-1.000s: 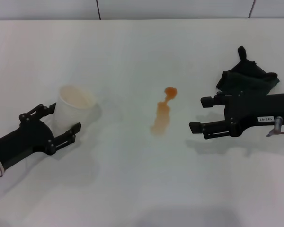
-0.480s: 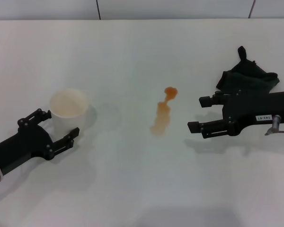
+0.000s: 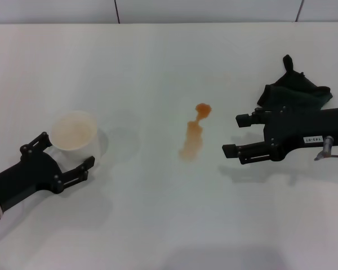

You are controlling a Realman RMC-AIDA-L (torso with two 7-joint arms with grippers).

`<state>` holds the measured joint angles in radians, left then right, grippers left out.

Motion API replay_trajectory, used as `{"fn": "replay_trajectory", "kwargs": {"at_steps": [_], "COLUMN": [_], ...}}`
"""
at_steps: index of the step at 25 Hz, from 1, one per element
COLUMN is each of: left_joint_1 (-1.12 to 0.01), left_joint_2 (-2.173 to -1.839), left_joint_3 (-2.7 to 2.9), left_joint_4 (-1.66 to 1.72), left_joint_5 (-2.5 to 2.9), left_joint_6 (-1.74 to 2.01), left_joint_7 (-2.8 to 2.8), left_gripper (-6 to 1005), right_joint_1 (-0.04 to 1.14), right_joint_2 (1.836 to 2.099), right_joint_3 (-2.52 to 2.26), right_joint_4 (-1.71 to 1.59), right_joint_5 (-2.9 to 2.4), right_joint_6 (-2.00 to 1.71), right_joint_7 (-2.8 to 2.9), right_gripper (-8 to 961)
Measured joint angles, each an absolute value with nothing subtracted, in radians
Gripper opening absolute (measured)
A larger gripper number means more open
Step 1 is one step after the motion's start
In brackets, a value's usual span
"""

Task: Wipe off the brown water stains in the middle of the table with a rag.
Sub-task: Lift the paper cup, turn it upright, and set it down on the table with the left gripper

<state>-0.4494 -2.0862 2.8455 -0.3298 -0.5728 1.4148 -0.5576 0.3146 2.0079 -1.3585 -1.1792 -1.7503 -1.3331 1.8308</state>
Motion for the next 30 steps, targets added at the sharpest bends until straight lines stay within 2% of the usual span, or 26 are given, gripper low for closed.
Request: {"fn": "replay_trajectory", "kwargs": {"at_steps": [3,19,30], "left_joint_1": [-0.449,-0.41,-0.34], "left_joint_2": [-2.085,-2.084,-2.083], "left_joint_3": [2.845,2.846,2.844], "left_joint_4": [-0.33,-0.343,-0.424], "left_joint_5": [-0.572,-0.571,-0.591], "left_joint_6": [1.415,1.438,1.675], "left_joint_7": [-0.587,-0.579,-0.547], "left_gripper": [885,885,888], "right_joint_1": [0.316,0.319,0.317], "right_joint_2": [2.008,2.008,2.009], "right_joint_3": [-1.359,-1.376,-1.385], "right_joint_4": [-1.18,-1.179,-1.178], "right_joint_5": [-1.75,-1.75,-1.75], "right_joint_6": [-1.333,-1.331,-1.33], "right_joint_7": [1.831,1.833,1.833], "right_gripper": [854,854,854]}}
